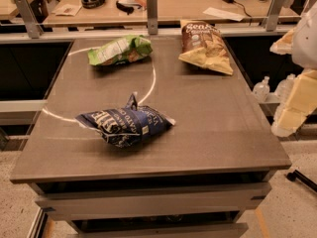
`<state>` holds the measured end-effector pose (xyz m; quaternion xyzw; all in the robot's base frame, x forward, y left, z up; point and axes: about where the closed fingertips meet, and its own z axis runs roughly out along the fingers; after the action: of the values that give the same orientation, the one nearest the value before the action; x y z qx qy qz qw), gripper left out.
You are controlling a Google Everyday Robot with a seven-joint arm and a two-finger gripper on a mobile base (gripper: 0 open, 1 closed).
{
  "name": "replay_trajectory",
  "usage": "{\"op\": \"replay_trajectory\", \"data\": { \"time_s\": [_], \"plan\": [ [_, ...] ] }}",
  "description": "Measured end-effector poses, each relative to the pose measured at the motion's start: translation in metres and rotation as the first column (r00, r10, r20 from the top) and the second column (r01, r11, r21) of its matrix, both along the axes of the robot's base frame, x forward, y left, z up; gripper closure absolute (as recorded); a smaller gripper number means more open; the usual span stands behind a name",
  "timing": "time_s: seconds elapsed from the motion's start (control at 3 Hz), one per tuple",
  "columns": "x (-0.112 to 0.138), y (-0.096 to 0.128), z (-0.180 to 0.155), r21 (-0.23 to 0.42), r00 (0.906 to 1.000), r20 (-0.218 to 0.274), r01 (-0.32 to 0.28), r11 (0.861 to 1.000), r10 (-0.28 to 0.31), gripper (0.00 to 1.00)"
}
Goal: Move brown chip bag near green rice chip bag
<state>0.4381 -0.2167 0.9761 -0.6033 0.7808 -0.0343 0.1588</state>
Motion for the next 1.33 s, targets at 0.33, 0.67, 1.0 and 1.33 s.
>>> {"op": "replay_trajectory", "data": {
  "time_s": [0.33, 0.67, 1.0, 1.33],
  "plan": [
    [0.000, 0.000, 0.000, 0.000, 1.0000, 0.000, 0.000, 1.000, 0.000, 0.00],
    [0.007, -0.002, -0.001, 0.011, 0.9993, 0.036, 0.011, 1.000, -0.012, 0.00],
    [0.027, -0.012, -0.010, 0.051, 0.9924, 0.121, 0.017, 0.999, -0.024, 0.00],
    [0.049, -0.023, -0.020, 0.126, 0.9719, 0.228, 0.030, 0.992, -0.058, 0.00]
  ]
}}
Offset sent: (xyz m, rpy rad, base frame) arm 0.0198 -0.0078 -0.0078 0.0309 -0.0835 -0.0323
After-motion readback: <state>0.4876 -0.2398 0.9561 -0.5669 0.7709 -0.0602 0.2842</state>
